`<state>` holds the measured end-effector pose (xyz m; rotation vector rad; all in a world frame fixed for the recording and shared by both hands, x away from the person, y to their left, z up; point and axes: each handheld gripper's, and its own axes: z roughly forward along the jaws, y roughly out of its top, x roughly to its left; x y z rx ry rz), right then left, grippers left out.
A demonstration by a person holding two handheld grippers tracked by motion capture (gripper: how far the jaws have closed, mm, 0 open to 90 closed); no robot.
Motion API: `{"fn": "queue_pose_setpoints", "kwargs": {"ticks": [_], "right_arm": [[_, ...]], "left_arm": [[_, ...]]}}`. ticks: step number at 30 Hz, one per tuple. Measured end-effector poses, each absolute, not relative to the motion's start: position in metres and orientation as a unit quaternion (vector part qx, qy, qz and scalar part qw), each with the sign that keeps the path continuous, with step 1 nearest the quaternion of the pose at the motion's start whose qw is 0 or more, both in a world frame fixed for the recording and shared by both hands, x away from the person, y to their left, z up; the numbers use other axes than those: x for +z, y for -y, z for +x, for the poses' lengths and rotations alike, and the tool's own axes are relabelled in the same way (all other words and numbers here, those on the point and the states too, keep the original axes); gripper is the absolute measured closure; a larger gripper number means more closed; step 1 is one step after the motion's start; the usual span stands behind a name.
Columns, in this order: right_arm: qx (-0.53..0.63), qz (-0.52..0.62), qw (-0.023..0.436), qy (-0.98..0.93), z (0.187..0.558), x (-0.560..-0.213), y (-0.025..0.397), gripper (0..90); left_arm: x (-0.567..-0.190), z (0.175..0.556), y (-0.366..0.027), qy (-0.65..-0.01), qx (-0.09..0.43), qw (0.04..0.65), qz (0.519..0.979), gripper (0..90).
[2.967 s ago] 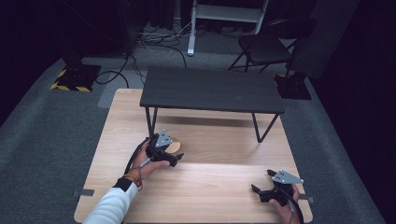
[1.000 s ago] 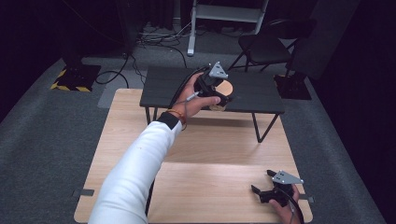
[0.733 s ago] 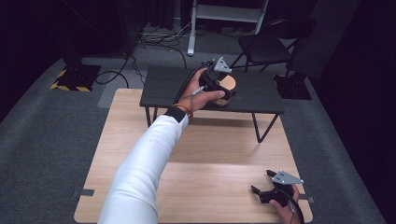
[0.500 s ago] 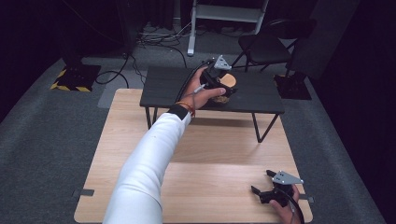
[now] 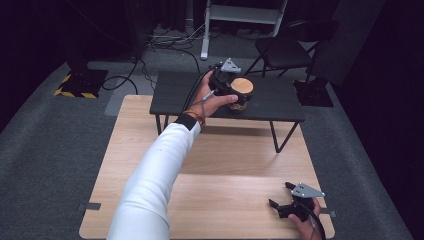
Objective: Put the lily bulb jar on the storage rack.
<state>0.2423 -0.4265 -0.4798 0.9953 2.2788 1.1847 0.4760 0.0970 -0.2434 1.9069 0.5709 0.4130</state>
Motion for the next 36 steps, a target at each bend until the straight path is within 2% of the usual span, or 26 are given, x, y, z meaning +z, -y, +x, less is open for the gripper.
{"fn": "queue_pose_setpoints", "kwargs": {"ticks": [12, 22, 28, 36], "right_arm": [[0.422, 0.356, 0.192, -0.811, 0.242, -0.48, 0.426, 0.0], [0.422, 0.357, 0.192, -0.811, 0.242, -0.48, 0.426, 0.0], [0.422, 0.357, 0.193, -0.811, 0.242, -0.48, 0.426, 0.0], [0.422, 0.357, 0.193, -0.811, 0.242, -0.48, 0.426, 0.0]], "left_arm": [[-0.256, 0.421, -0.145, -0.235, 0.198, 0.54, 0.784, 0.4], [-0.295, 0.372, -0.17, -0.244, 0.218, 0.527, 0.784, 0.4], [-0.323, 0.346, -0.185, -0.247, 0.214, 0.545, 0.772, 0.4], [-0.365, 0.317, -0.197, -0.255, 0.219, 0.519, 0.786, 0.5]]}}
